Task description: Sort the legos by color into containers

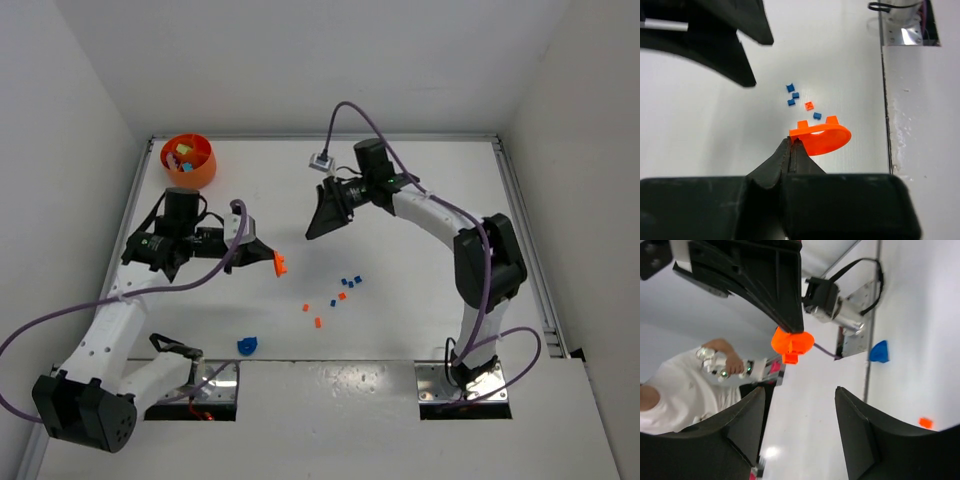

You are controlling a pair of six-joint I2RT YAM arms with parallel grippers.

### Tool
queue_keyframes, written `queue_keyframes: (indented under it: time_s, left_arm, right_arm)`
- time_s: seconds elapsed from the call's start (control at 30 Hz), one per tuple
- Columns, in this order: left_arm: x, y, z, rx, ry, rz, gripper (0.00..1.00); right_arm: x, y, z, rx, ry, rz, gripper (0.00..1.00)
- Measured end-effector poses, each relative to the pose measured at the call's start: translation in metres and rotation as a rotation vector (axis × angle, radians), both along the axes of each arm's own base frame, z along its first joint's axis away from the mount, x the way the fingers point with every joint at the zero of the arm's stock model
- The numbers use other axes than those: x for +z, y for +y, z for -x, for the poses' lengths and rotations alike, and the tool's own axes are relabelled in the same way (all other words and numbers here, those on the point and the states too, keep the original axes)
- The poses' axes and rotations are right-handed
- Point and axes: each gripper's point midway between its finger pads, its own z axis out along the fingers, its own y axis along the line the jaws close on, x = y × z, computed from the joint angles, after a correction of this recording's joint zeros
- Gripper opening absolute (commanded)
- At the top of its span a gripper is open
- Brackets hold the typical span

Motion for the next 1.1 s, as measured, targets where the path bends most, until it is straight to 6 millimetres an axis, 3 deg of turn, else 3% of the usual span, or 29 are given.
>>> queue_keyframes:
  time_s: [0.17,0.3,0.47,0.63,0.67,0.9,1.1]
  left_arm:
    - [-0.003,0.008,-0.021,0.152,0.057,-0.012,0.0]
    - [-0.005,0.035,-0.058,0.443,0.157,-0.018,0.0]
    - [-0.012,0.096,-0.112,0.875,0.274,0.002,0.0]
    - [0.013,0.17,-0.178,1.263,0.284,0.045,0.0]
    - [0.018,0.178,-0.185,1.296,0.275,0.054,0.0]
    - [0.053,0.284,-0.264,1.679,0.205,0.124,0.0]
    - [0.048,0.333,-0.326,1.828,0.155,0.116,0.0]
  right_arm:
    - [0.001,-0.016,-0.019,-0.091,-0.041,0.005,0.6]
    - [-0.02,-0.016,-0.035,-0.201,-0.131,0.123,0.6]
    - [-0.04,-0.028,-0.052,-0.3,-0.289,0.286,0.6]
    - [-0.047,-0.039,-0.057,-0.333,-0.368,0.364,0.6]
    - [-0.048,-0.04,-0.058,-0.338,-0.379,0.372,0.6]
    - [-0.055,-0.045,-0.063,-0.355,-0.409,0.419,0.6]
    - [-0.057,-0.046,-0.064,-0.356,-0.419,0.425,0.6]
